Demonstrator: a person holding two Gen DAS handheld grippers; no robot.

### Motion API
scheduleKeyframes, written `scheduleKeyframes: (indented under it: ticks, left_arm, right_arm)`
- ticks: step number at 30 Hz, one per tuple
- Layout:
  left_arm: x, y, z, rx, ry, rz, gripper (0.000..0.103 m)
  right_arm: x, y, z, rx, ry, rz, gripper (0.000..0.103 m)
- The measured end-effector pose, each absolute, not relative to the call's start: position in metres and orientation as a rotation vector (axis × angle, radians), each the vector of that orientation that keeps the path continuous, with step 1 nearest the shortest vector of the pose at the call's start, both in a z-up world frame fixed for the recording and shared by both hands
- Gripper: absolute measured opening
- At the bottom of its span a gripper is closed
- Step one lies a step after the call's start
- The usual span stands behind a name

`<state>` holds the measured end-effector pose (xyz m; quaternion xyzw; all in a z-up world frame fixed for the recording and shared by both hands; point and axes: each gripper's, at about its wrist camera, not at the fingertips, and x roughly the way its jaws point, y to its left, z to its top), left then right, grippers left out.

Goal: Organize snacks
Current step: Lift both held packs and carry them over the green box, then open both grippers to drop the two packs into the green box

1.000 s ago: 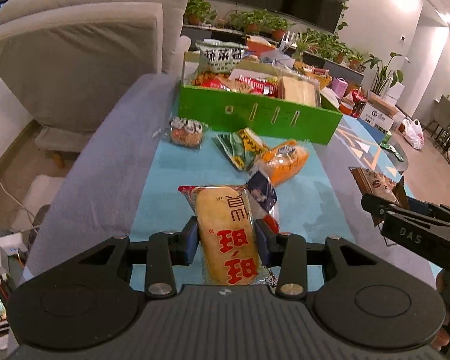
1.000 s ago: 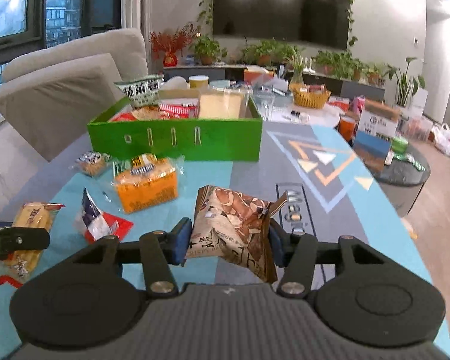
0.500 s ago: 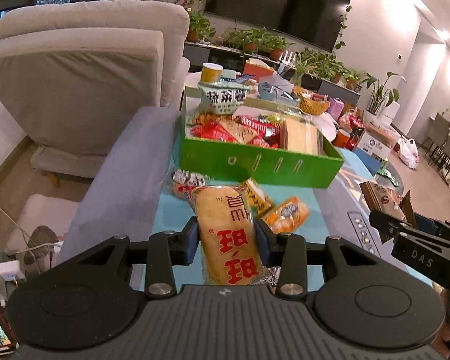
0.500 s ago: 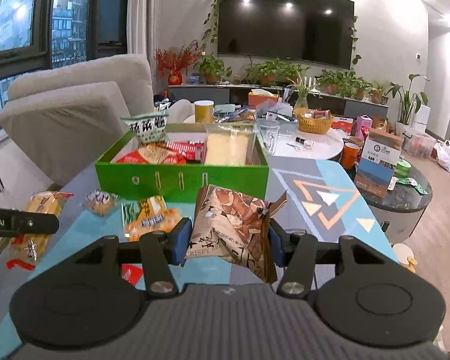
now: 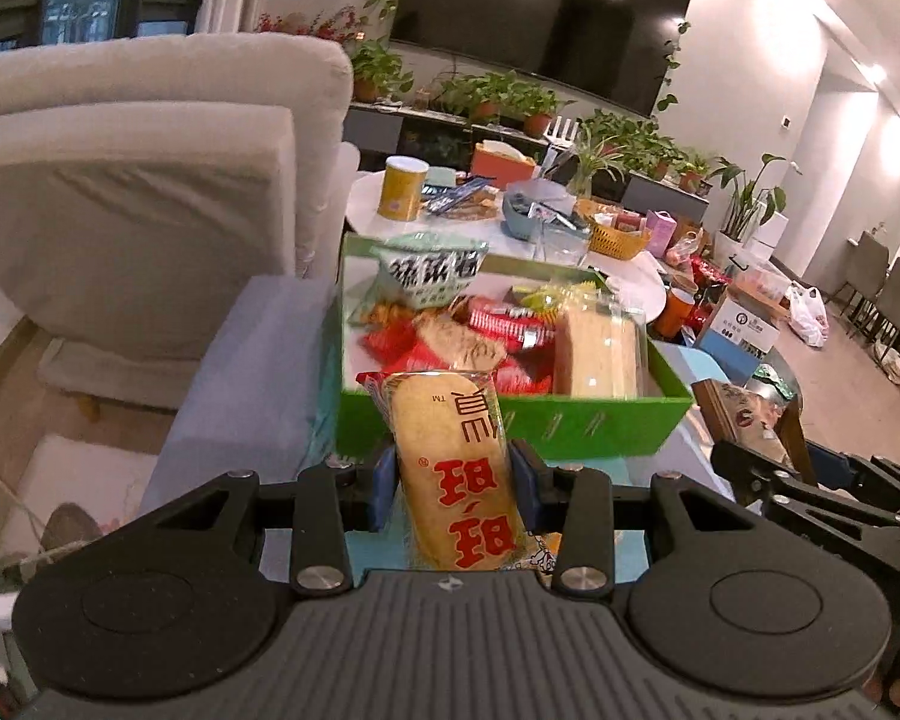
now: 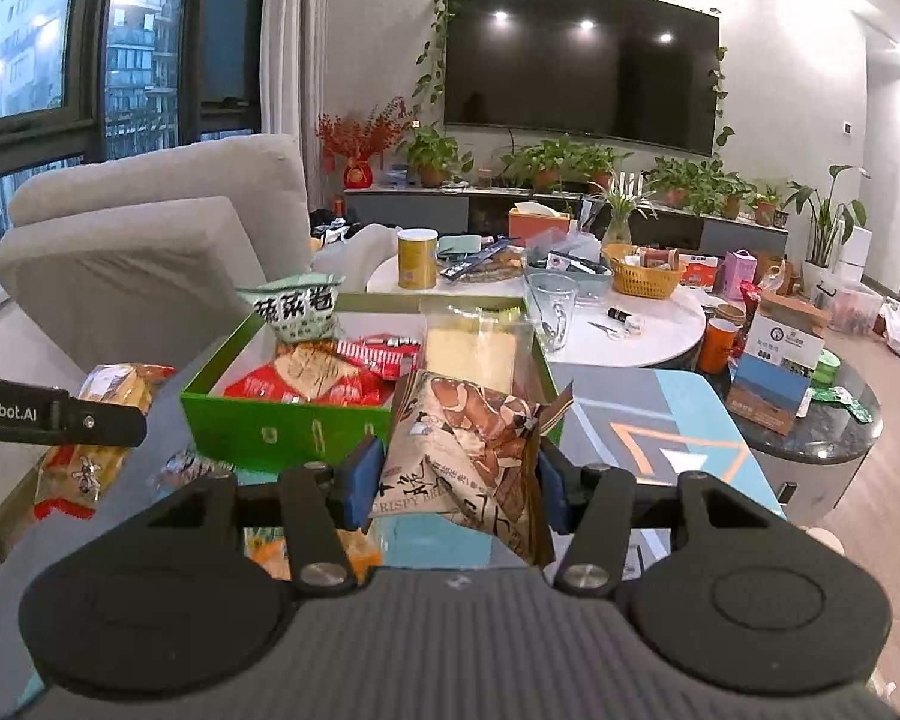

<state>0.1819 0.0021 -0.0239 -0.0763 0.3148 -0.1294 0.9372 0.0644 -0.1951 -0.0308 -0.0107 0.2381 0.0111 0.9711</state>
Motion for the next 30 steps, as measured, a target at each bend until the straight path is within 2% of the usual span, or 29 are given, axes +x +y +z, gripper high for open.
scheduleKeyframes:
  ticks: [26, 30]
  left_arm:
    - [0.342, -0.072, -0.048, -0.234, 0.749, -0.469, 0.037]
    - [0.345, -0.078, -0.065, -0.224, 0.806, -0.463, 0.045]
  right_arm:
    - [0.156, -0.217, -0.028, 0.001, 0.462, 0.012, 0.092]
    - [0.166, -0.228, -0.029, 0.025, 0.468, -0.007, 0.092]
